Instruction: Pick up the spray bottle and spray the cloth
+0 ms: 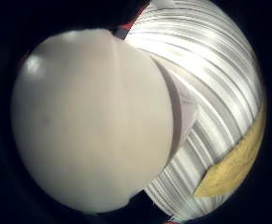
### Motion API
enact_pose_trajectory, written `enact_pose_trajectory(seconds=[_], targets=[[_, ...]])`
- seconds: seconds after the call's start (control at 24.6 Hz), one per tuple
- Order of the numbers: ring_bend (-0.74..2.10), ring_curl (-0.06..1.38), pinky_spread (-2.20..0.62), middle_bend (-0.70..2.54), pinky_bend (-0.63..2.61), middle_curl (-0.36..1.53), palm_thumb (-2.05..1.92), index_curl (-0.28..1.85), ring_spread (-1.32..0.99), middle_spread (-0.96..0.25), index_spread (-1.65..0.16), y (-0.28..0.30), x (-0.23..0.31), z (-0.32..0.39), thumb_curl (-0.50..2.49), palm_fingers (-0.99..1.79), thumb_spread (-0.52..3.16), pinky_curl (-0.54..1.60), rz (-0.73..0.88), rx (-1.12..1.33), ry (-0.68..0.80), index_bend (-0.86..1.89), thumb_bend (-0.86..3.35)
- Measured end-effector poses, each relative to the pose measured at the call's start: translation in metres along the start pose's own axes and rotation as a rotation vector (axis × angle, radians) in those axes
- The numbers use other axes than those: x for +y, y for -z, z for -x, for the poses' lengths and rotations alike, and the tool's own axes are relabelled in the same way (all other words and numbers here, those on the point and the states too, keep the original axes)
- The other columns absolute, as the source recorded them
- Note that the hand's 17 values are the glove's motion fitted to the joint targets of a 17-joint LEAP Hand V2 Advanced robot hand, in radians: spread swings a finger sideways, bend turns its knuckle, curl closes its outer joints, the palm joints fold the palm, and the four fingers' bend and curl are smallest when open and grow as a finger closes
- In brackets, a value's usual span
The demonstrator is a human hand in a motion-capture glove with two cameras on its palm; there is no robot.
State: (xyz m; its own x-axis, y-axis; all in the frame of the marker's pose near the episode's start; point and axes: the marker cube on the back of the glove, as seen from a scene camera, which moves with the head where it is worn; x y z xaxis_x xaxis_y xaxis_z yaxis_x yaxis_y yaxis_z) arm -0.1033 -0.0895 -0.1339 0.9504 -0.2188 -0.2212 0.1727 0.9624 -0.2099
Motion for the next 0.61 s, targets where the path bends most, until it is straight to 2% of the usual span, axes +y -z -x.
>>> enact_pose_trajectory(seconds=[0.24,0.41,0.61], targets=[[0.4,0.45,0.08,0.5,0.09,0.62,1.18,0.67,-0.07,-0.01,-0.12,0.0,0.003,-0.006,0.81,0.9,0.96,0.15,-0.017,0.003,-0.034,0.38,-0.01],[0.41,0.46,0.1,0.49,0.1,0.61,1.16,0.65,-0.06,0.01,-0.13,0.0,0.007,-0.011,0.8,0.78,0.97,0.16,-0.012,0.02,-0.075,0.27,-0.02],[0.39,0.48,0.15,0.28,0.29,0.55,1.05,0.57,-0.02,0.01,-0.23,-0.002,0.015,-0.018,0.74,0.23,1.0,0.24,0.04,0.021,-0.12,0.06,-0.06]])
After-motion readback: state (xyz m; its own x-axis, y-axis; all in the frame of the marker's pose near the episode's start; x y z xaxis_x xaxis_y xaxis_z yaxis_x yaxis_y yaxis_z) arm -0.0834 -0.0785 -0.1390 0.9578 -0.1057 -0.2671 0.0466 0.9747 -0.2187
